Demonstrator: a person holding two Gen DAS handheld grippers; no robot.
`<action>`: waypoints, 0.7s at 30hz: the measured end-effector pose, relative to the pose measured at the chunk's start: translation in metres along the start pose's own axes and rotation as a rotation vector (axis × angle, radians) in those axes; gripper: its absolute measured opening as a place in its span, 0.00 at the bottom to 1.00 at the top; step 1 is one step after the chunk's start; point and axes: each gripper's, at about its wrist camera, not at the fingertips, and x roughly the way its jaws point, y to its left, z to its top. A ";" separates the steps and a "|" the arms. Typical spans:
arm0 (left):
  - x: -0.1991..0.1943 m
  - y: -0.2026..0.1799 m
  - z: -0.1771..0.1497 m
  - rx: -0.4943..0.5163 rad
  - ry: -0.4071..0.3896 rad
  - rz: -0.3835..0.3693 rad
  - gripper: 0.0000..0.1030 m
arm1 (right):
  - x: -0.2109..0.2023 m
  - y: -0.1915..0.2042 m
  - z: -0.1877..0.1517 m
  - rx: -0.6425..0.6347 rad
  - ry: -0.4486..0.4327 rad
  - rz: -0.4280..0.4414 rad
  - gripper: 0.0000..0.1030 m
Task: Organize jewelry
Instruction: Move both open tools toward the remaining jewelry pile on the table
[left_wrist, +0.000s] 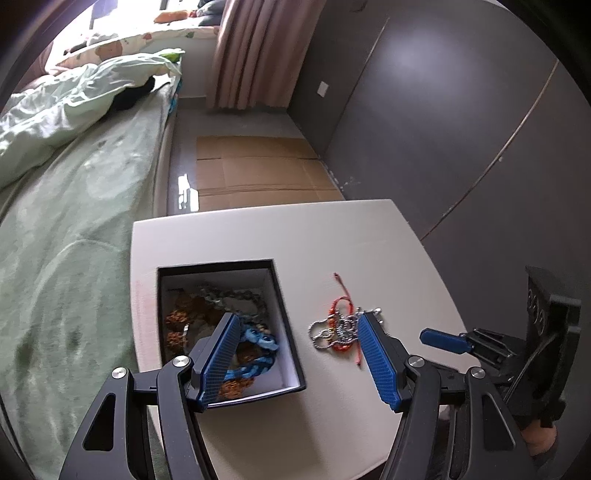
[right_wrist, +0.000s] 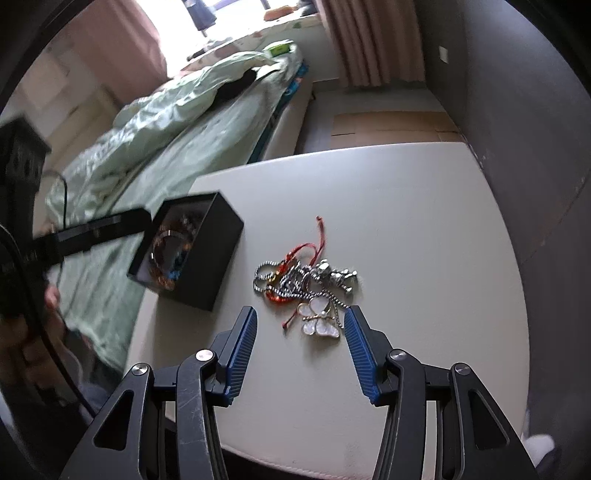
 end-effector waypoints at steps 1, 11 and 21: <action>-0.001 0.003 -0.001 -0.005 0.001 0.002 0.65 | 0.003 0.003 -0.001 -0.026 0.006 -0.002 0.48; -0.004 0.022 -0.003 -0.024 0.013 0.031 0.65 | 0.031 0.011 -0.010 -0.171 0.058 -0.055 0.46; -0.006 0.034 -0.003 -0.041 0.016 0.030 0.65 | 0.047 0.015 -0.007 -0.206 0.072 -0.095 0.38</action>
